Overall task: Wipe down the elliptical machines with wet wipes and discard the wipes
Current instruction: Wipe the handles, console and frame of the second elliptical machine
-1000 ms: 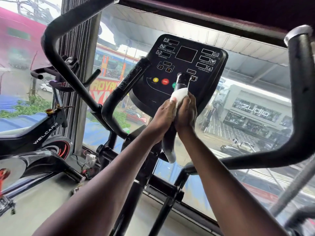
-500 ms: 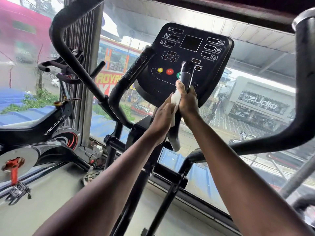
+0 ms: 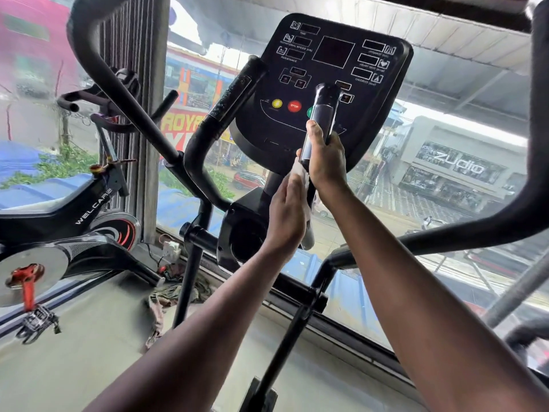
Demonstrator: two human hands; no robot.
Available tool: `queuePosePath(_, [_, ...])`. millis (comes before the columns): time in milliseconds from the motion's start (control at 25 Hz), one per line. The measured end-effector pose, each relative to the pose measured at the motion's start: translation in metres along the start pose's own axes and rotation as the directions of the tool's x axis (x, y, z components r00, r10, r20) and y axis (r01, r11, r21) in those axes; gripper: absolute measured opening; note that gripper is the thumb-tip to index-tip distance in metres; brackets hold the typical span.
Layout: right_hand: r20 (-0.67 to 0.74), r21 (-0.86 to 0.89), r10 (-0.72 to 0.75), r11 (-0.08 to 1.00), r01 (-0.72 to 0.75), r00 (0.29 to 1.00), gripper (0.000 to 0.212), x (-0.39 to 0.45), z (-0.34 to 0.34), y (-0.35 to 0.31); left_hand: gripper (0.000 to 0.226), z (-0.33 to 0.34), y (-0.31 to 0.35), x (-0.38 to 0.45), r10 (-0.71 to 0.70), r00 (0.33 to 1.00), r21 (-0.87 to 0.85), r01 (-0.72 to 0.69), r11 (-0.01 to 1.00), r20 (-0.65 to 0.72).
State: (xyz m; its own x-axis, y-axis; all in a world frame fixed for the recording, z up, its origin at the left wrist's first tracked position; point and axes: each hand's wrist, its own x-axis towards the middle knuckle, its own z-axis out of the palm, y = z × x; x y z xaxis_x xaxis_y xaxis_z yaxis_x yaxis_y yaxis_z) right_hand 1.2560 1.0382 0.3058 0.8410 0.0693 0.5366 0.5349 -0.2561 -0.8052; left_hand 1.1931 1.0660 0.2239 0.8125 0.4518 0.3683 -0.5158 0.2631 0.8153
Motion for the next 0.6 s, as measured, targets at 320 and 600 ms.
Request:
queuePosePath(320, [-0.005,0.034,0.007,0.999,-0.007,1.0,0.05,0.003,0.003,0.003,0.035,-0.014,-0.049,-0.004,-0.12,0.993,0.045,0.12,0.992,-0.012])
queuePosePath(600, [-0.017,0.058,-0.008,0.998,0.009,1.0,0.045,0.006,0.003,0.007,0.035,-0.002,-0.049,-0.003,-0.05,0.984,-0.066,0.039,0.997,-0.171])
